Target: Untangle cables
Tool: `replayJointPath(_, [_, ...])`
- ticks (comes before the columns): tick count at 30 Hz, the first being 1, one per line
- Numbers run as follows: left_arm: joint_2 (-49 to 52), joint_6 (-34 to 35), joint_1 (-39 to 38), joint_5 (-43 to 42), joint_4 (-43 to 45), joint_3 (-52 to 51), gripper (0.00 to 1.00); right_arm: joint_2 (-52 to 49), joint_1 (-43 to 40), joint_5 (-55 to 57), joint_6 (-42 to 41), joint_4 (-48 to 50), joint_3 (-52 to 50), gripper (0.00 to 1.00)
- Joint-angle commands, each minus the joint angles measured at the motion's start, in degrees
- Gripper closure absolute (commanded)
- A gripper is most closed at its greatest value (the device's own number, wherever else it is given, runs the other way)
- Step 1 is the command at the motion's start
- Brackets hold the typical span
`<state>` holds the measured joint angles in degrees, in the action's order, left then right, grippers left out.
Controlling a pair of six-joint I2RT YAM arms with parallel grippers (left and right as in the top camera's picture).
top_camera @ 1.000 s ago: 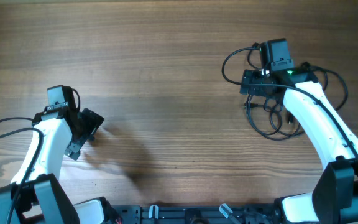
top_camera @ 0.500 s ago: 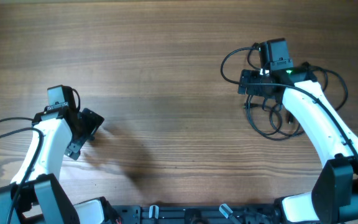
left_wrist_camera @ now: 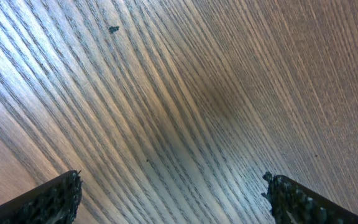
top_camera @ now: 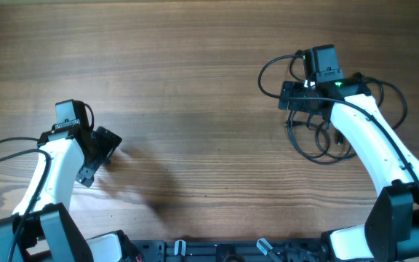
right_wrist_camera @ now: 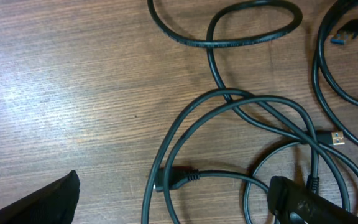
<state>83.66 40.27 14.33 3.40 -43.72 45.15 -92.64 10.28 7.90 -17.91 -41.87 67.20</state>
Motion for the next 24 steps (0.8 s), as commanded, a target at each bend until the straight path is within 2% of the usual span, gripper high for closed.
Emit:
replayJointPath(1, [-0.79, 0.94, 0.31, 0.96, -0.04, 0.68, 0.00, -0.81, -0.20, -0.46, -0.13, 1.07, -0.20, 0.00])
replayJointPath(5, [-0.79, 0.94, 0.31, 0.96, -0.04, 0.68, 0.00, 1.86, -0.20, -0.46, -0.13, 1.14, -0.20, 0.00])
replayJointPath(10, [-0.79, 0.94, 0.31, 0.96, -0.04, 0.68, 0.00, 10.49, -0.20, -0.46, -0.13, 1.16, -0.20, 0.00])
replayJointPath(17, [-0.79, 0.94, 0.31, 0.96, -0.04, 0.68, 0.00, 29.22, -0.20, -0.46, -0.15, 1.11, -0.20, 0.00])
replayJointPath(24, [-0.79, 0.92, 0.31, 0.96, -0.04, 0.68, 0.00, 43.65, -0.20, -0.46, -0.13, 1.07, -0.20, 0.00])
